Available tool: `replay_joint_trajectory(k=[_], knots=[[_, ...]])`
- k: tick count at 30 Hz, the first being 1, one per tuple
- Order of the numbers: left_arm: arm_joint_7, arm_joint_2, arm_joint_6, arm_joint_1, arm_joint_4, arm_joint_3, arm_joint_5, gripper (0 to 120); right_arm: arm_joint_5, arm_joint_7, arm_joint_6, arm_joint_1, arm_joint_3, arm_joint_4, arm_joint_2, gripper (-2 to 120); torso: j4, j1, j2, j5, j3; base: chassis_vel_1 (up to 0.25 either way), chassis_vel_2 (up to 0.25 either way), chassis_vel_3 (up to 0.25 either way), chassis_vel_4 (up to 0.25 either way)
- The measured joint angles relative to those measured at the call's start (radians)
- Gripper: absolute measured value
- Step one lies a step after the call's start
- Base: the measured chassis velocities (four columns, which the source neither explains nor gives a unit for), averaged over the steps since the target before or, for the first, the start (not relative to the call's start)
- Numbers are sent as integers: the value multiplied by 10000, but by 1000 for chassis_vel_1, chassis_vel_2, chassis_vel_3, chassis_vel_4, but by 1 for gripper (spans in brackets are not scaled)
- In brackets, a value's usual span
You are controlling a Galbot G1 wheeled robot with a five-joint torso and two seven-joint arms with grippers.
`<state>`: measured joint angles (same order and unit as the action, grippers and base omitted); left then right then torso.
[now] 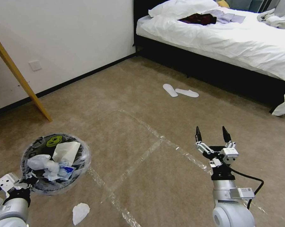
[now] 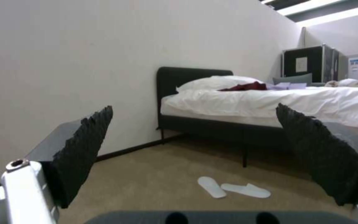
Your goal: Pick up the trash bin and place the garbage on the floor into it.
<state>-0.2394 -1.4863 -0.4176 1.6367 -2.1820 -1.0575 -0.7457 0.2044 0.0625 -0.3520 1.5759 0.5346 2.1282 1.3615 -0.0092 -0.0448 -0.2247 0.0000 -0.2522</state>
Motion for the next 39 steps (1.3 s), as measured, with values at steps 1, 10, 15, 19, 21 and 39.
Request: replay_joint_trajectory(k=[1,10,15,19,21,39], knots=[[0,1,0,7,-3,-2,0,0,0,-5,-5,4,-6,-7,-5,100,0,0,0,-1,0,-89,113,127,-105],[3,-16,32,60,-2,-24,1,0,-27,-35,0,-46,-131,-62,35,100,0,1,0,-1,0,-110,124,113,-118],[1,40,46,39,-2,-72,-31,0,-77,-68,1,-92,-148,-117,59,100,-1,0,0,-1,0,-150,138,156,-141],[-8,52,46,11,21,-70,-34,0,-97,-74,-8,-100,-163,-174,90,100,1,-1,0,-1,0,-194,179,181,-160],[-9,51,46,4,35,-58,-34,0,-101,-74,-14,-100,-169,-187,98,100,-2,-1,0,-4,0,-206,196,176,-182],[17,18,92,59,79,-78,-33,0,-238,-91,-138,29,-209,-189,148,100,2,-1,0,2,0,-185,183,187,-186]])
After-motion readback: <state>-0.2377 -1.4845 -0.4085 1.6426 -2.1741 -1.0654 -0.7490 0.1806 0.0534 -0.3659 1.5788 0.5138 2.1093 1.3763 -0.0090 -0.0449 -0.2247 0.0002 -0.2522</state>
